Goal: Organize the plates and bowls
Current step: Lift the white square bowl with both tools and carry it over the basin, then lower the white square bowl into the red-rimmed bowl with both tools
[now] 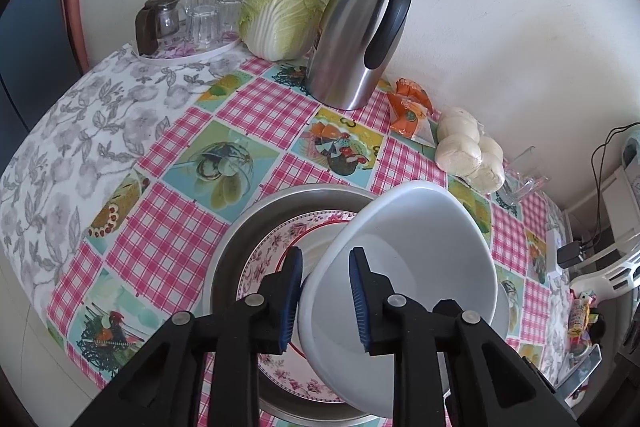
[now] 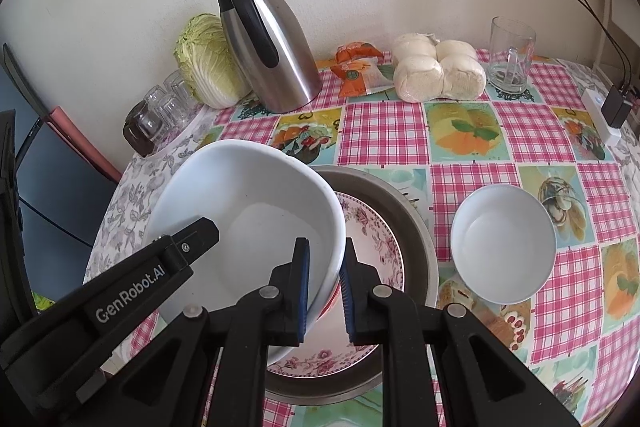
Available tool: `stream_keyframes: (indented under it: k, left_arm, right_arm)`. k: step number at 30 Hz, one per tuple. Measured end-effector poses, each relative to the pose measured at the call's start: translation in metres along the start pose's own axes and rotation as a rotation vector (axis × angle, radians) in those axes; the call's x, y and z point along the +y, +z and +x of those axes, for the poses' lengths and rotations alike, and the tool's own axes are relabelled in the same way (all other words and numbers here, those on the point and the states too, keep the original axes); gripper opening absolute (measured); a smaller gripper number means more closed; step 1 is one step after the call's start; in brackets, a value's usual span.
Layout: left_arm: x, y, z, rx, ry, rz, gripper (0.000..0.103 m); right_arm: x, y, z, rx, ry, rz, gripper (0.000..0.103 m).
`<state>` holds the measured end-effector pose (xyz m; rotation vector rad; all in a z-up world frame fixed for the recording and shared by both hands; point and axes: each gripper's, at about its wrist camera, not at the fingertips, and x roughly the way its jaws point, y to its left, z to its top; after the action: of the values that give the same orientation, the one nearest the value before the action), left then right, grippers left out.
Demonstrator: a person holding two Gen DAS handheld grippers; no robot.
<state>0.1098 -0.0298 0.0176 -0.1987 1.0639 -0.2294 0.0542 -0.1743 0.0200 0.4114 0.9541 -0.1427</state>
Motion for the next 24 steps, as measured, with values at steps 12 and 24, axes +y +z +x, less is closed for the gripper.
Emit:
stream_keyframes:
  k: [12, 24]
  left_arm:
    - [-0.0014, -0.0017, 0.0065, 0.034, 0.007, 0.004, 0.032]
    - [-0.0008, -0.0028, 0.0111, 0.046, 0.015, 0.005, 0.039]
  right_arm:
    - [-0.0015, -0.0008, 0.0050, 0.021, -0.013, 0.019, 0.017]
    - [-0.0036, -0.0016, 0.0094, 0.030, -0.006, 0.039, 0.017]
